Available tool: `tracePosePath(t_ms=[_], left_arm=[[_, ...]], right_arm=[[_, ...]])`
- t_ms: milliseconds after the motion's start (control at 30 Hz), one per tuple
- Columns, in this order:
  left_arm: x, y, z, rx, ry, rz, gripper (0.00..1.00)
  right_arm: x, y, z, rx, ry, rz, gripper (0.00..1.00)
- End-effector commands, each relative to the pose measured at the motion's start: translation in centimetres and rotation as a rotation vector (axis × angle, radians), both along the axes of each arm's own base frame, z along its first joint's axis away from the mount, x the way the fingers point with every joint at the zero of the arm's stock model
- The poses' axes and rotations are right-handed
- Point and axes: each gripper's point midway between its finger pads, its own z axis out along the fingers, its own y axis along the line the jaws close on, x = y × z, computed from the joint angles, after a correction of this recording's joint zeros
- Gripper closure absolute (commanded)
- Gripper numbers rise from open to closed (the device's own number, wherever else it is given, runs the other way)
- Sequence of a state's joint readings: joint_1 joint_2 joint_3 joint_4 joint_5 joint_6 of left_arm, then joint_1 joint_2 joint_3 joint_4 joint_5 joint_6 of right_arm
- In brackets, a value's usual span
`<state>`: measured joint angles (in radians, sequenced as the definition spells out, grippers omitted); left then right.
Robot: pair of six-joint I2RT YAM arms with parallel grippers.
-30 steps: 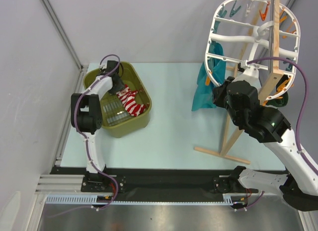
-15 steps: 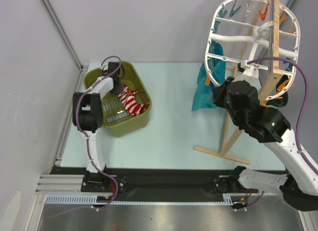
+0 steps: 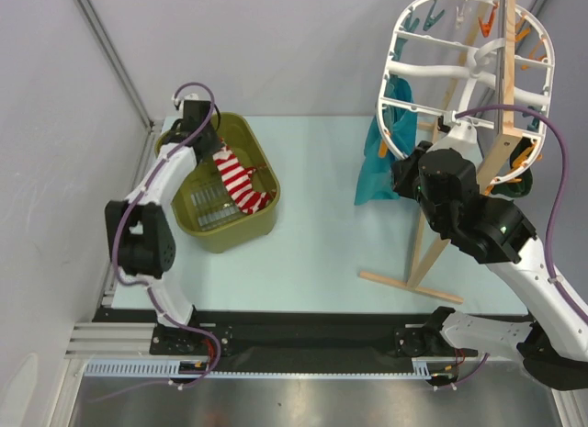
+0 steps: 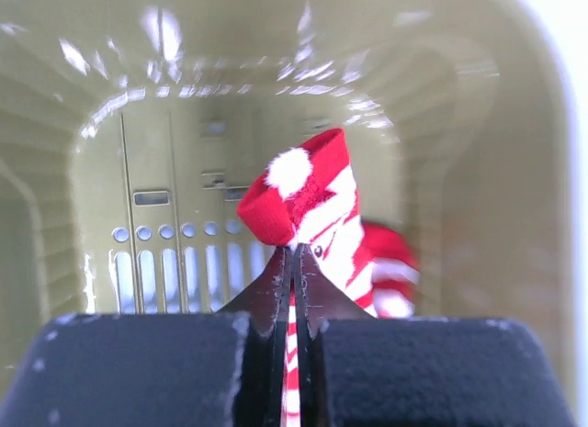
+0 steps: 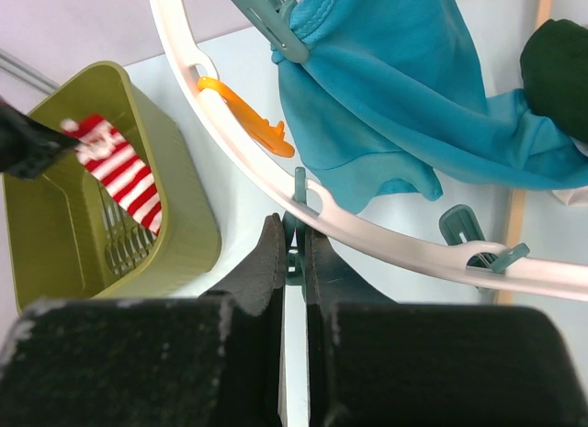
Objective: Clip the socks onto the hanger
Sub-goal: Pick up the sock from the bin, then clamp the sock onto the hanger.
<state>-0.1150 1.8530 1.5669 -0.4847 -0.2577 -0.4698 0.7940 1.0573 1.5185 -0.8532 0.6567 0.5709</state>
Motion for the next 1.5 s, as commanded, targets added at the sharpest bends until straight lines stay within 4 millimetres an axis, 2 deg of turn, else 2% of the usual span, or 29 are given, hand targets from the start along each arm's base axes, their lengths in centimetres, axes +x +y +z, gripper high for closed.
tracePosePath(t_ms=[0, 33, 67, 100, 167, 200, 233, 267, 300, 333, 367, 400, 433, 533, 633, 700, 767, 800, 833, 1033, 1200, 1400, 1467], left_arm=[[-2.2, -1.9, 7.8, 0.034, -0.166, -0.115, 1.0], [-2.8, -3.1, 9.1, 0.019, -0.204, -0.166, 1.0], [-4.0, -3.7, 11.5, 0.01, -0.263, -0.197, 1.0], [-5.1, -4.6, 11.7, 0.015, -0.272, -0.252, 1.0], [-6.7, -7.3, 13.9, -0.033, -0.35, -0.395, 1.0], [-8.7, -7.7, 15.8, -0.026, -0.409, -0.44, 1.0], [-10.2, -9.6, 16.7, -0.039, -0.444, -0.526, 1.0], [-12.0, -11.9, 18.5, -0.082, -0.515, -0.653, 1.0], [-13.6, -13.0, 18.0, -0.09, -0.522, -0.719, 1.0], [-16.8, -14.8, 20.6, -0.115, -0.616, -0.817, 1.0], [-19.0, -16.4, 21.5, -0.148, -0.657, -0.923, 1.0], [-20.4, -17.3, 21.3, -0.164, -0.67, -0.974, 1.0], [-22.9, -18.3, 22.6, -0.187, -0.718, -1.035, 1.0], [-26.3, -20.4, 22.5, -0.27, -0.719, -1.137, 1.0], [-28.8, -22.3, 22.2, -0.361, -0.719, -1.219, 1.0], [-29.4, -23.5, 21.2, -0.394, -0.69, -1.251, 1.0], [-30.4, -25.1, 21.3, -0.438, -0.707, -1.323, 1.0], [-30.4, -26.0, 20.4, -0.453, -0.684, -1.344, 1.0], [-30.9, -27.1, 21.1, -0.473, -0.725, -1.376, 1.0], [-30.7, -31.1, 21.1, -0.516, -0.712, -1.439, 1.0], [-30.6, -32.9, 21.2, -0.523, -0.694, -1.462, 1.0], [-30.2, -33.3, 21.6, -0.533, -0.699, -1.449, 1.0], [-29.9, -33.7, 21.1, -0.527, -0.667, -1.449, 1.0]], right_arm=[[-0.7, 2.6, -2.7, -0.036, 0.089, 0.141, 1.0], [-0.6, 2.8, -2.9, -0.047, 0.092, 0.148, 1.0], [-0.5, 3.0, -3.1, -0.052, 0.098, 0.155, 1.0], [-0.5, 3.0, -3.2, -0.059, 0.099, 0.157, 1.0], [-0.4, 3.3, -3.3, -0.067, 0.1, 0.168, 1.0], [-0.3, 3.3, -3.3, -0.071, 0.097, 0.172, 1.0], [-0.3, 3.3, -3.2, -0.07, 0.095, 0.174, 1.0], [-0.3, 3.5, -3.2, -0.072, 0.092, 0.182, 1.0], [-0.2, 3.5, -3.2, -0.073, 0.093, 0.186, 1.0], [-0.2, 3.6, -3.1, -0.069, 0.09, 0.192, 1.0], [-0.3, 3.8, -2.9, -0.066, 0.088, 0.205, 1.0], [-0.4, 3.7, -2.9, -0.072, 0.084, 0.214, 1.0], [-0.5, 3.7, -2.7, -0.073, 0.076, 0.221, 1.0], [-0.6, 4.0, -2.1, -0.07, 0.055, 0.257, 1.0], [-1.0, 4.5, -1.3, -0.049, 0.037, 0.301, 1.0], [-1.3, 5.0, -0.9, -0.032, 0.033, 0.335, 1.0], [-1.8, 5.3, -0.5, -0.008, 0.027, 0.364, 1.0], [-2.0, 5.5, -0.3, -0.001, 0.027, 0.376, 1.0], [-2.1, 5.6, -0.2, 0.006, 0.026, 0.387, 1.0], [-3.2, 6.3, 0.6, 0.047, 0.02, 0.448, 1.0], [-4.0, 6.8, 0.9, 0.076, 0.019, 0.495, 1.0], [-4.4, 6.8, 1.0, 0.088, 0.02, 0.507, 1.0], [-4.5, 6.8, 1.2, 0.095, 0.011, 0.508, 1.0]])
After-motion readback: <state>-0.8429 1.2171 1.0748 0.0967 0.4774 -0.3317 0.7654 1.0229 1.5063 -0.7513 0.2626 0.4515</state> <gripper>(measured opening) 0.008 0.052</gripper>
